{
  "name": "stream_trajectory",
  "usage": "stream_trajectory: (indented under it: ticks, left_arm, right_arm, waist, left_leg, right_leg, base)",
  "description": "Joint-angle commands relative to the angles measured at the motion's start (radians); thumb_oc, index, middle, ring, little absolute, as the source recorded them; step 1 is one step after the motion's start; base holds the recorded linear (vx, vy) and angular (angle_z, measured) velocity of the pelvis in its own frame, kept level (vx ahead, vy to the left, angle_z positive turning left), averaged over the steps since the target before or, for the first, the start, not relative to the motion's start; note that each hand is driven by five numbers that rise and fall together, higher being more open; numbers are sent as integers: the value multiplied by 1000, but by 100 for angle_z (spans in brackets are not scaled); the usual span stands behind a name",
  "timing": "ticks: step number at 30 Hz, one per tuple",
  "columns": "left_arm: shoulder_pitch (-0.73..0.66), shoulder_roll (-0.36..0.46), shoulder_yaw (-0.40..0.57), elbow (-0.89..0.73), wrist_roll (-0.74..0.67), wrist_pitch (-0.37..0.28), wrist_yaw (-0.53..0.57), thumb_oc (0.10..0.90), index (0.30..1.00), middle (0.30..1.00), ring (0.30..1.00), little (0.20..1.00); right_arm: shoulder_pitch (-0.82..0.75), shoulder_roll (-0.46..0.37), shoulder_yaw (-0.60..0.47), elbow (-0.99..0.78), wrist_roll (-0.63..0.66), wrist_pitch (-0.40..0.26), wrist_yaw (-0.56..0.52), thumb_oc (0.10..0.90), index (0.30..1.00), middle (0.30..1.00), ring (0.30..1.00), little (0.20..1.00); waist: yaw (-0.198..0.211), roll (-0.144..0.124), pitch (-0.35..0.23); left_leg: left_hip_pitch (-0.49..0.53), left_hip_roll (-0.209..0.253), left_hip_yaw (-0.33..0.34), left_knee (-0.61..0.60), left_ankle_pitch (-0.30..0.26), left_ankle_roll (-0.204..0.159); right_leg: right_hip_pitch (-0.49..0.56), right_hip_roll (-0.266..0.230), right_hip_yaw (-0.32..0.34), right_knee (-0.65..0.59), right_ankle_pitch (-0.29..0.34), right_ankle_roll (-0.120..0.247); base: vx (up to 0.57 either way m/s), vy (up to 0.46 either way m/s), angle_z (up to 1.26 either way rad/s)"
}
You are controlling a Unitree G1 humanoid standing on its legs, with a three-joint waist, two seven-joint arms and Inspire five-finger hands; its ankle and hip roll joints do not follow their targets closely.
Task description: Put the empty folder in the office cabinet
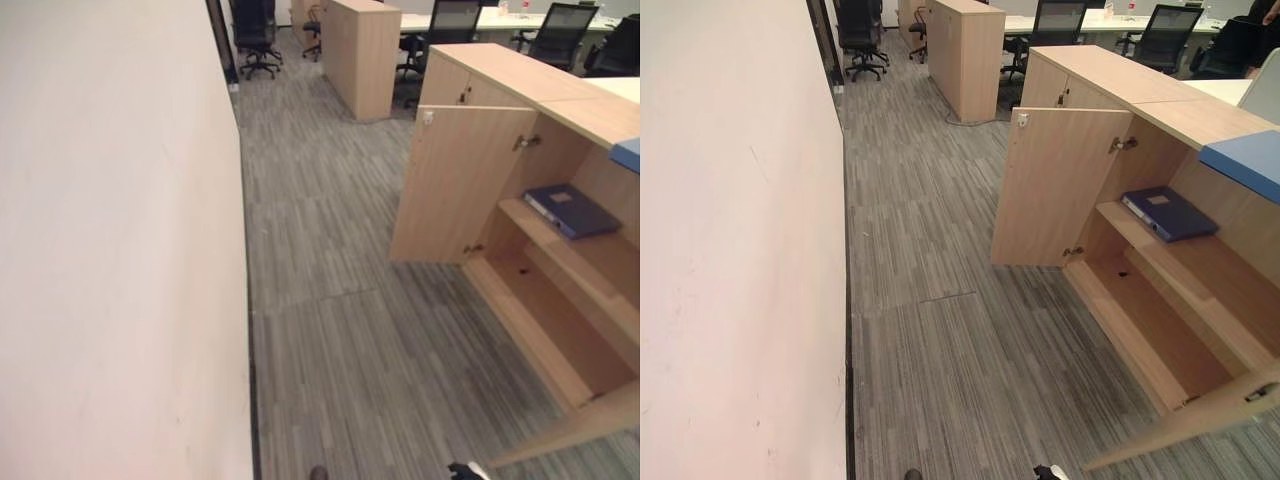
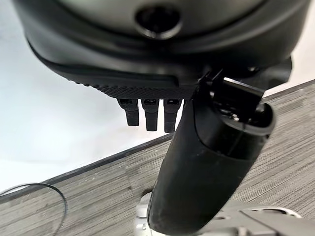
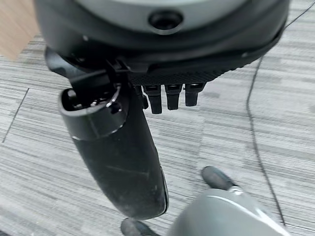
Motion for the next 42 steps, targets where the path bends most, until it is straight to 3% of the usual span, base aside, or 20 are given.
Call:
stream_trajectory:
  ticks: [1,3,6,8,9,10,13,14,17,20,24,31,33,35,36,38,39,40,41,42]
  left_arm:
    - [-17,36,0,10,14,-12,17,800,900,900,900,900]
    - [-10,40,-4,7,16,-8,13,800,900,900,900,900]
    - [7,51,0,8,22,-4,6,800,900,900,900,900]
    - [7,52,1,9,22,-4,6,800,900,900,900,900]
    - [4,52,0,10,24,-6,7,800,900,900,900,900]
    - [6,52,-1,12,25,-6,8,800,900,900,900,900]
    - [4,51,1,14,24,-7,9,800,900,900,900,900]
    - [6,46,2,17,28,-8,9,800,900,900,900,900]
    - [3,40,12,23,40,-11,8,800,900,900,900,900]
    - [-3,42,33,39,47,-11,5,800,900,900,900,900]
    - [-19,38,31,63,68,-5,9,800,900,900,900,900]
    - [-63,37,-3,54,56,-3,19,800,900,900,900,900]
    - [-81,36,-17,31,39,-6,23,800,900,900,900,900]
    - [-91,31,-30,-1,20,-10,26,800,900,900,900,900]
    - [-91,31,-30,-1,20,-10,26,800,900,900,900,900]
    - [-91,32,-40,-31,7,-11,26,800,900,900,900,900]
    - [-92,37,-54,-70,-7,-17,29,800,900,900,900,900]
    - [-91,38,-58,-87,-14,-18,26,800,900,900,900,900]
    - [-82,40,-62,-134,-27,-25,19,800,900,900,900,900]
    - [-79,42,-65,-146,-30,-27,18,800,900,900,900,900]
  right_arm:
    - [-61,-73,-3,-1,-21,8,-1,800,900,900,900,900]
    - [-71,-73,-1,-11,-17,8,-6,800,900,900,900,900]
    - [-75,-69,9,-33,-21,2,-7,800,900,900,900,900]
    - [-80,-68,16,-40,-22,0,-7,800,900,900,900,900]
    - [-86,-68,21,-48,-22,-2,-8,800,900,900,900,900]
    - [-90,-68,24,-60,-22,-4,-9,800,900,900,900,900]
    - [-107,-71,22,-78,-14,-5,-12,800,900,900,900,900]
    - [-117,-75,16,-98,-4,-7,-15,800,900,900,900,900]
    - [-123,-82,10,-124,7,-8,-13,800,900,900,900,900]
    - [-111,-84,5,-133,6,-7,-9,800,900,900,900,900]
    - [-82,-86,0,-120,11,-10,-9,800,900,900,900,900]
    - [-53,-94,-12,-59,32,-4,-11,800,900,900,900,900]
    - [-42,-95,-16,-36,39,-2,-14,800,900,900,900,900]
    - [-26,-96,-26,-5,49,0,-14,800,900,900,900,900]
    - [-26,-96,-26,-5,49,0,-14,800,900,900,900,900]
    - [-10,-97,-37,6,65,1,-18,800,900,900,900,900]
    - [-1,-105,-58,23,83,3,-24,800,900,900,900,900]
    - [4,-110,-65,29,88,6,-25,800,900,900,900,900]
    - [12,-118,-86,48,102,8,-23,800,900,900,900,900]
    - [15,-121,-90,52,102,8,-22,800,900,900,900,900]
  waist:
    - [25,21,-7]
    - [14,34,6]
    - [-1,50,26]
    - [-13,61,36]
    - [-24,88,48]
    - [-32,89,65]
    - [-52,102,100]
    - [-69,93,122]
    - [-95,59,141]
    - [-109,35,138]
    - [-117,20,104]
    - [-152,28,79]
    - [-160,21,71]
    - [-161,13,68]
    - [-161,14,68]
    - [-154,-5,77]
    - [-145,-24,90]
    - [-140,-32,96]
    - [-119,-44,104]
    - [-114,-42,107]
  left_leg:
    - [-166,-12,-54,69,8,-4]
    - [-125,-42,-54,56,-13,25]
    - [-15,-69,-57,9,-65,42]
    - [13,-62,-67,-7,-68,41]
    - [21,-37,-73,-14,-52,40]
    - [51,-42,-90,-19,-70,36]
    - [62,-31,-97,-7,-66,35]
    - [96,-32,-105,-13,-82,25]
    - [147,-41,-109,-13,-120,0]
    - [186,-41,-119,-15,-150,-12]
    - [232,-27,-132,-57,-171,-27]
    - [245,81,-144,-36,-205,-75]
    - [237,120,-137,23,-214,-91]
    - [207,155,-125,167,-153,-116]
    - [207,156,-126,169,-154,-117]
    - [135,175,-116,359,-92,-104]
    - [61,197,-94,495,-44,-82]
    - [26,198,-78,523,-52,-67]
    - [-80,165,-75,467,-93,-48]
    - [-107,156,-83,428,-89,-55]
  right_leg:
    - [11,-26,-26,218,154,2]
    - [-27,-55,-46,356,217,-20]
    - [-108,-125,-145,508,221,-24]
    - [-154,-108,-153,529,180,-41]
    - [-207,-66,-176,510,133,-76]
    - [-228,-56,-175,491,85,-68]
    - [-269,-23,-212,386,109,-80]
    - [-304,3,-219,245,142,-60]
    - [-333,32,-250,-22,244,-18]
    - [-344,48,-231,-110,289,1]
    - [-328,50,-243,-110,300,-8]
    - [-366,93,-220,17,201,-56]
    - [-352,117,-205,39,164,-75]
    - [-306,156,-195,34,135,-100]
    - [-306,157,-195,33,135,-101]
    - [-253,176,-189,16,113,-126]
    - [-204,189,-185,-7,93,-149]
    - [-184,188,-179,-14,85,-153]
    - [-138,179,-151,-26,62,-149]
    - [-129,175,-141,-24,52,-147]
  base:
    - [139,279,-1]
    - [176,284,5]
    - [216,259,13]
    - [79,86,-1]
    - [90,6,2]
    - [31,14,8]
    - [86,-42,16]
    - [169,-92,3]
    - [266,-159,-6]
    - [275,-146,24]
    - [280,-156,6]
    - [237,-191,10]
    - [262,-255,16]
    - [242,-242,16]
    - [162,-189,0]
    - [192,-251,-10]
    - [256,-299,-23]
    - [382,-233,-21]
    - [309,-55,-17]
    - [253,-11,-13]
